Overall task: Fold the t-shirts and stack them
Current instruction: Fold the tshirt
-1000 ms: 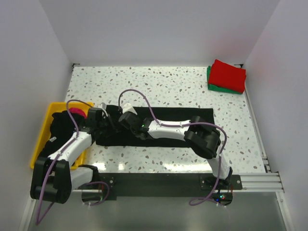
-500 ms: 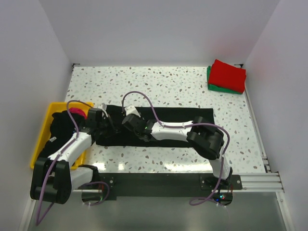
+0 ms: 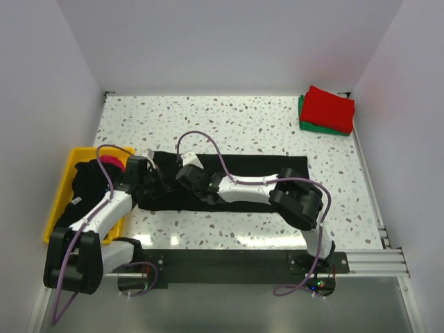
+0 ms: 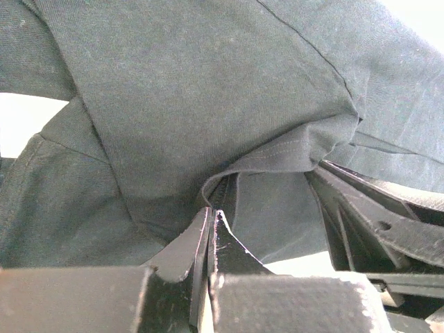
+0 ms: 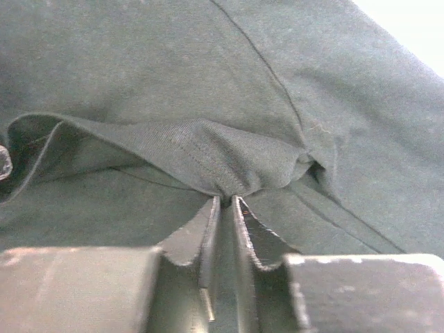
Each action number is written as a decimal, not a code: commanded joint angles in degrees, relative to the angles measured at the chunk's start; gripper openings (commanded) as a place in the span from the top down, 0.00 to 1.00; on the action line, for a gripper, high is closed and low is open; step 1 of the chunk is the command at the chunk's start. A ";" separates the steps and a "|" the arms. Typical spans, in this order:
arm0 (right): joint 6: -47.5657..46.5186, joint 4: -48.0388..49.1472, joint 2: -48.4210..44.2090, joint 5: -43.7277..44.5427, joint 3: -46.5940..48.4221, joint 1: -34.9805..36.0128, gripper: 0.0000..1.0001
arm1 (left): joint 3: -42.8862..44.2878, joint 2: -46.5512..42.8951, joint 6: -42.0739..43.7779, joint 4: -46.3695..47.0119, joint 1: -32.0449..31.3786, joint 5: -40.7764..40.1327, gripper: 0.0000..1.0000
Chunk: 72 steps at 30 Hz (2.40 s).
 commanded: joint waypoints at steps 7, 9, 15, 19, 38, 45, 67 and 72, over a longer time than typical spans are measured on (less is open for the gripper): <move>0.95 -1.50 -5.17 5.40 0.26 -0.22 0.94 | -1.16 -1.66 0.64 2.32 0.26 2.53 1.00; 0.68 -2.21 -6.66 5.75 -0.27 -0.57 0.95 | -1.16 -2.10 0.64 1.70 0.26 2.79 1.00; -0.55 -2.74 -10.09 5.23 -3.08 -1.54 0.94 | -1.42 -2.98 0.56 0.74 0.26 4.11 1.00; -0.64 -2.83 -10.18 4.88 -4.66 -1.72 0.94 | -2.21 -3.33 0.56 0.56 0.26 4.64 1.00; -1.52 -1.77 -12.98 -1.44 -10.46 -1.98 0.74 | 2.09 -8.15 0.56 -7.96 0.17 4.73 0.87; -0.46 -1.95 -21.24 -10.75 -11.35 -5.66 0.72 | 8.77 -11.51 0.21 -11.22 0.08 8.51 0.66; 9.03 1.48 1.24 -25.01 -0.27 -15.25 0.80 | -1.07 5.19 -14.20 8.03 -4.93 -8.61 1.00; 8.07 0.43 1.34 -26.06 -0.01 -15.34 0.79 | -2.65 6.59 -16.32 6.36 -4.67 -14.15 1.00</move>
